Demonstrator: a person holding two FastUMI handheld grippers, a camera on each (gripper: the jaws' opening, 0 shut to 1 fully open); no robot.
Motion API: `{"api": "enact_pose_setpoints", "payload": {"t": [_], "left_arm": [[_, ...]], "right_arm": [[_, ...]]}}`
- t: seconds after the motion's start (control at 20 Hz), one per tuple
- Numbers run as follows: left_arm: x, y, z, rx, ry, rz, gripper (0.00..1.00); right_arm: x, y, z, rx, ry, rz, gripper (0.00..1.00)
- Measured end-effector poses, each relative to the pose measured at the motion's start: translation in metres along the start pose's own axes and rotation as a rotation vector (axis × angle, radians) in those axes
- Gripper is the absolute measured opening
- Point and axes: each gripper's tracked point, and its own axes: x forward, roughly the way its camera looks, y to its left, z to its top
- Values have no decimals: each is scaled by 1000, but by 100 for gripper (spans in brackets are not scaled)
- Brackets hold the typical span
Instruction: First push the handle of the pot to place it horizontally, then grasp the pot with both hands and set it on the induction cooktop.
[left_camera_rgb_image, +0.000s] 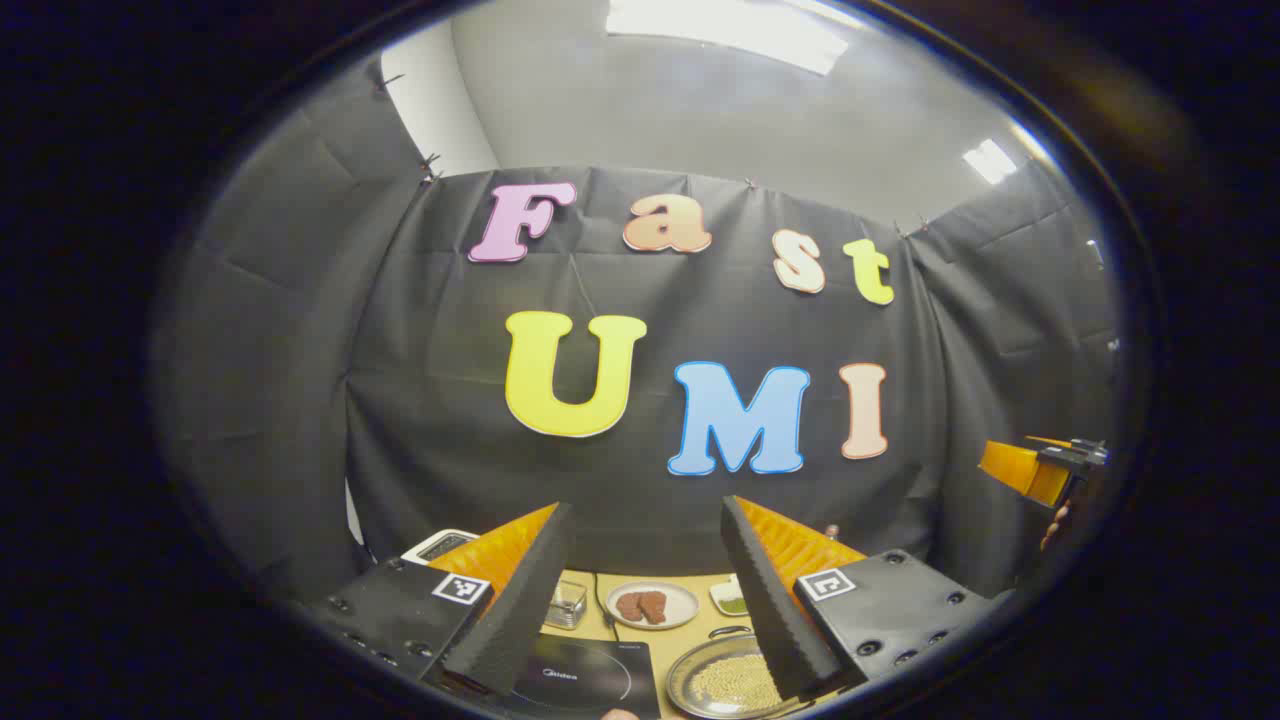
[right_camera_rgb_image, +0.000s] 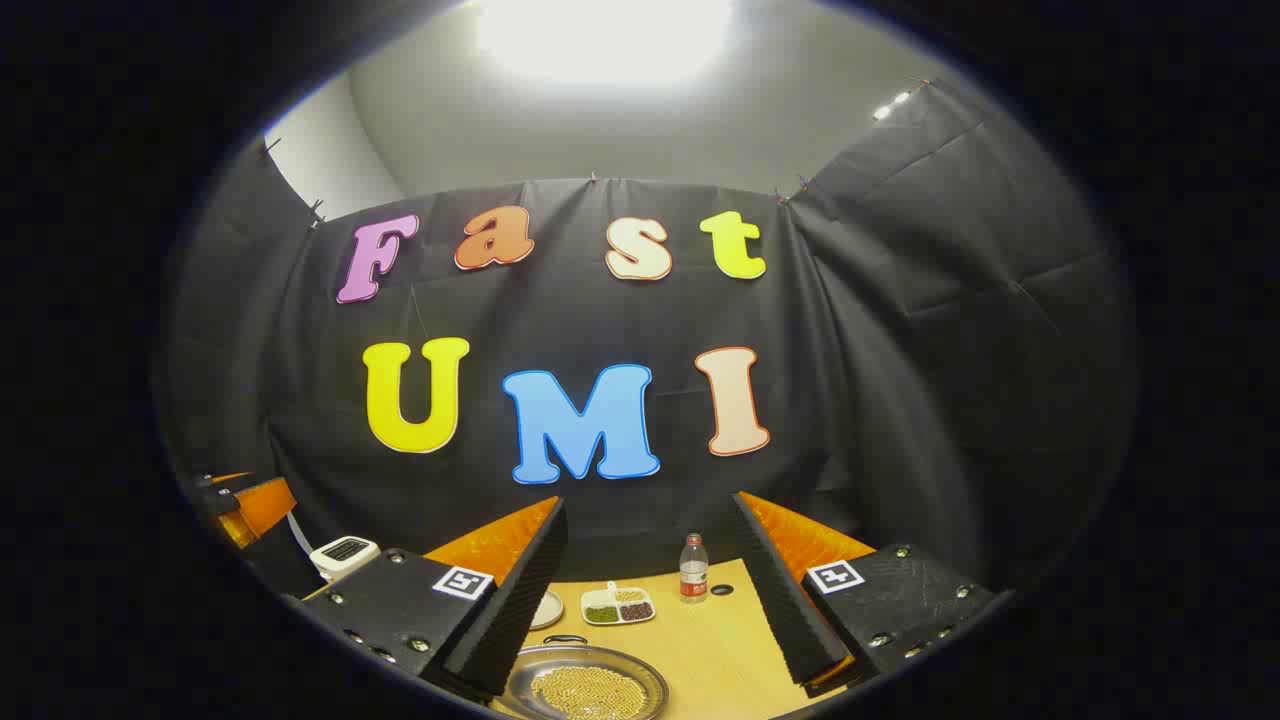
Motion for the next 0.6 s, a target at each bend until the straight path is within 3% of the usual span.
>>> {"api": "enact_pose_setpoints", "payload": {"t": [0.6], "left_arm": [[14,-8,-9,7,23,-20,96]], "right_arm": [[11,-2,-15,-2,36,16,98]]}}
